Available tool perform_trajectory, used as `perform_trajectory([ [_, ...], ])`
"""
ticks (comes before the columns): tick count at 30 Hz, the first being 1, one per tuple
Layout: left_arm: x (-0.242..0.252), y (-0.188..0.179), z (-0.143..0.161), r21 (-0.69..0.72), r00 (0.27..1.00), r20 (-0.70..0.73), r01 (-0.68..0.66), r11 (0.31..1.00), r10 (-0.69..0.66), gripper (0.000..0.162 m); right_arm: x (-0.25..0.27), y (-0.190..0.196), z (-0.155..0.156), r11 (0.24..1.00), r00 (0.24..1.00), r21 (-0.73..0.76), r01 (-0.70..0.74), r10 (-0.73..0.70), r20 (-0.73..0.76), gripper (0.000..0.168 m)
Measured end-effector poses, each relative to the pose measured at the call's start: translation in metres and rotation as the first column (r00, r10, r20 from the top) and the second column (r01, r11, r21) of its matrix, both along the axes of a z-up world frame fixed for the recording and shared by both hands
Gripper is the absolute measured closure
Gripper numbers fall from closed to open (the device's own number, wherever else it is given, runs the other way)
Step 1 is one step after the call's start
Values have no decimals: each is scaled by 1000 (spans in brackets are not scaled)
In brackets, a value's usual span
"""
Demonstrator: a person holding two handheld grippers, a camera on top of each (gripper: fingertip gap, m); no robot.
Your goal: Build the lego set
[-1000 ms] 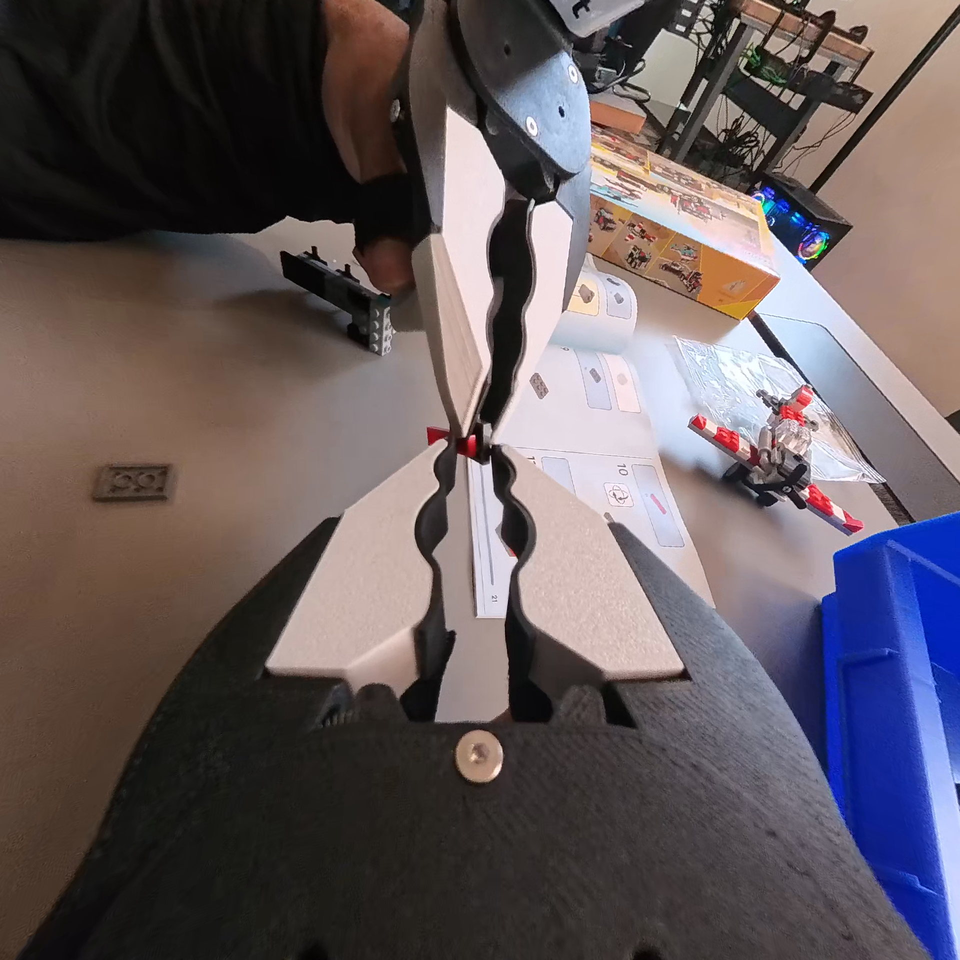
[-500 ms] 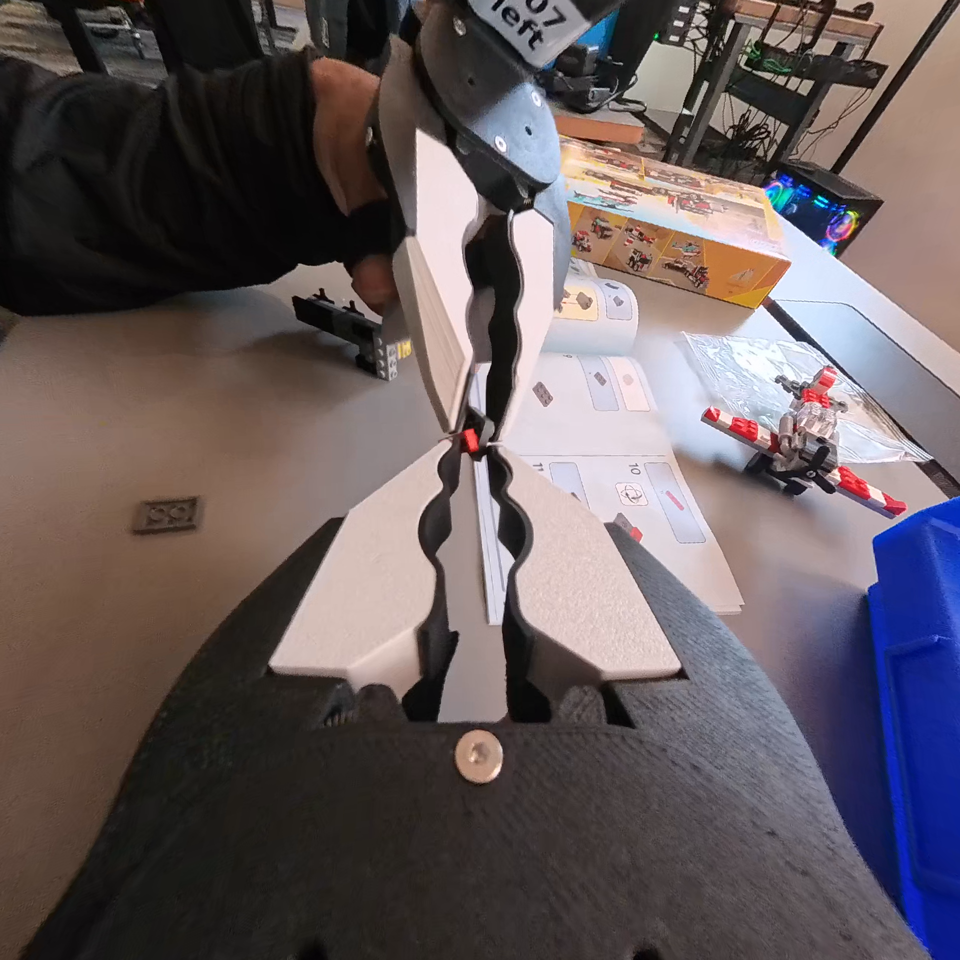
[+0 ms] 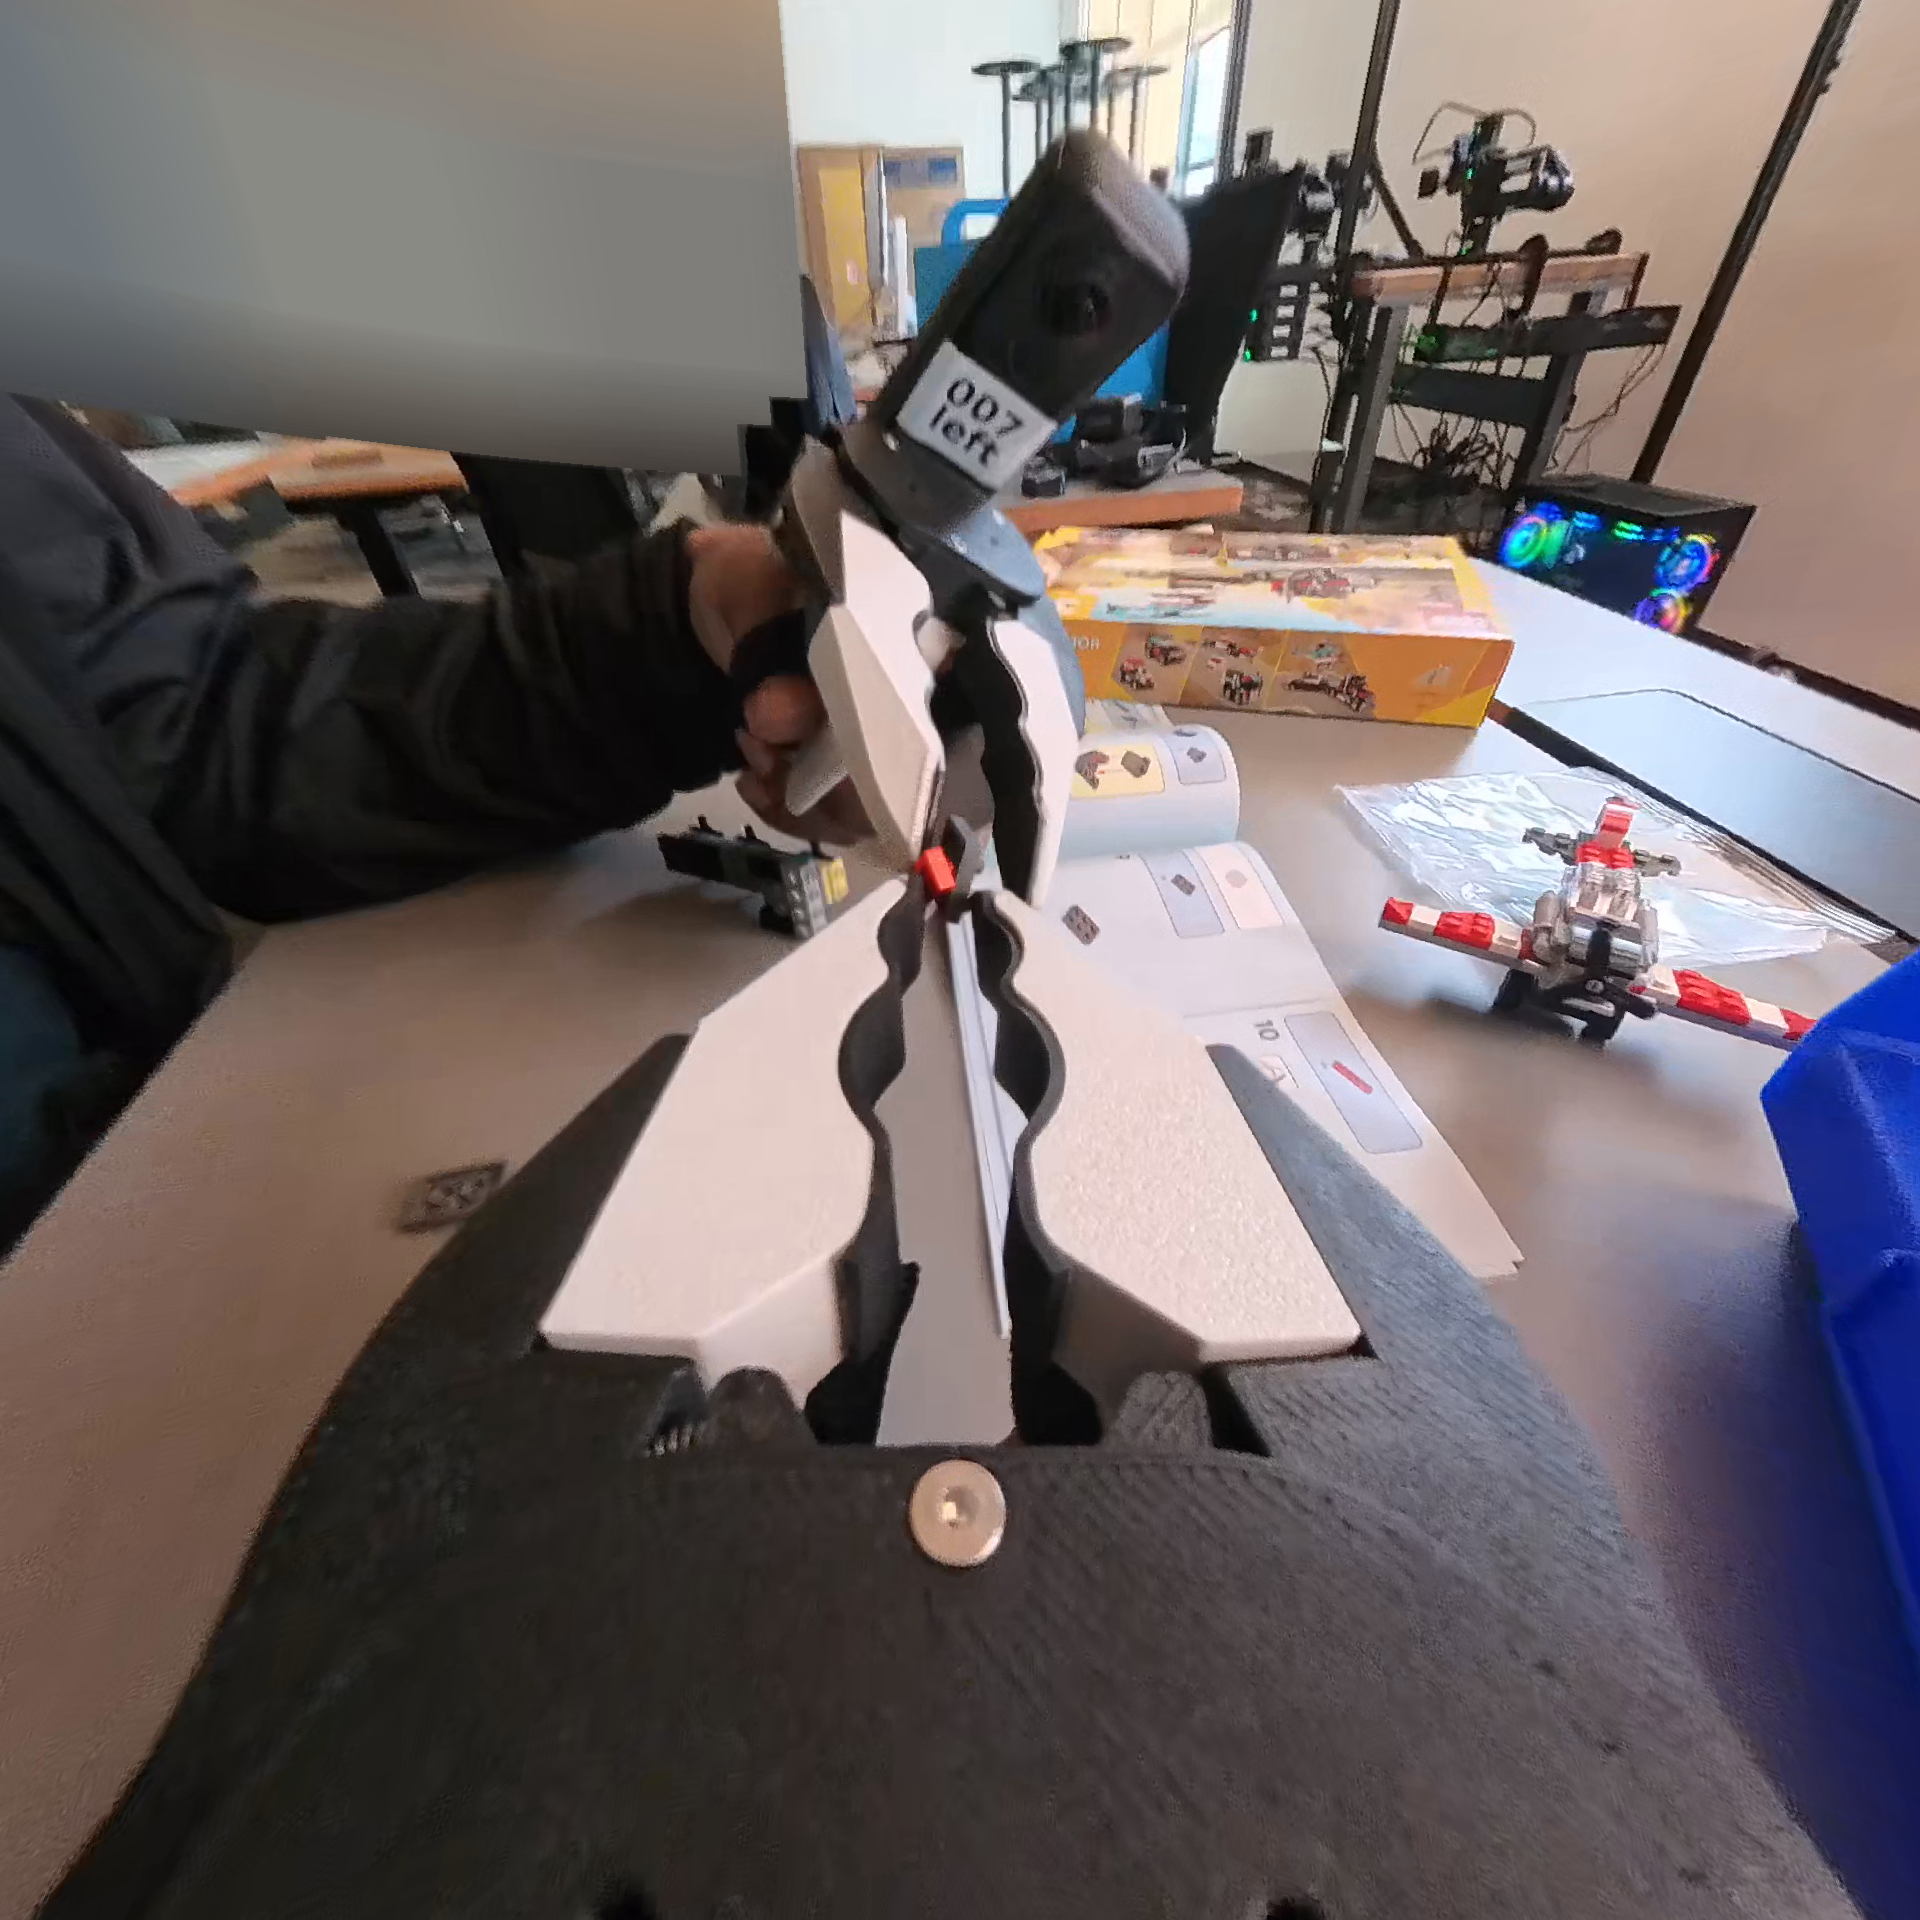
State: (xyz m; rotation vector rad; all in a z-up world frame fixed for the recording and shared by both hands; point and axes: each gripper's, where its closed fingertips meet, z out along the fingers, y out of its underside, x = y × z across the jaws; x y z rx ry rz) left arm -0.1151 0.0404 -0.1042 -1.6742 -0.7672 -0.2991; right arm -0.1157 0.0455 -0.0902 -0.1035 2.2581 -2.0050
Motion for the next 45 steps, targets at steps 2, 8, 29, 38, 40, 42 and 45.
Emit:
perform_trajectory([
  [2, 0, 3, 6, 48, 1000, 6, 5, 999, -5, 138, -2, 1, 6, 999, 999, -32, -3, 4, 39, 159],
  [8, 1, 12, 13, 96, 1000, 10, 7, 995, -8, 146, -11, 4, 8, 999, 995, -45, 14, -9, 102, 159],
  [29, -11, 20, 23, 308, 983, 186, -62, 949, 4, 153, -24, 9, 17, 993, 973, -105, 57, -32, 230, 151],
  [38, 0, 21, 29, 343, 974, 218, -18, 939, -61, 153, -15, 15, 23, 990, 997, -140, 38, -46, -55, 136],
  [40, 4, 25, 28, 336, 973, 216, 7, 942, -84, 153, -11, 14, 20, 992, 991, -120, 29, -45, -128, 137],
  [42, 9, 28, 27, 322, 974, 202, 33, 946, -102, 153, -5, 13, 20, 993, 984, -116, 14, -34, -172, 139],
  [45, 12, 30, 26, 303, 976, 187, 52, 952, -113, 153, 2, 14, 20, 993, 974, -117, -2, -25, -223, 144],
])
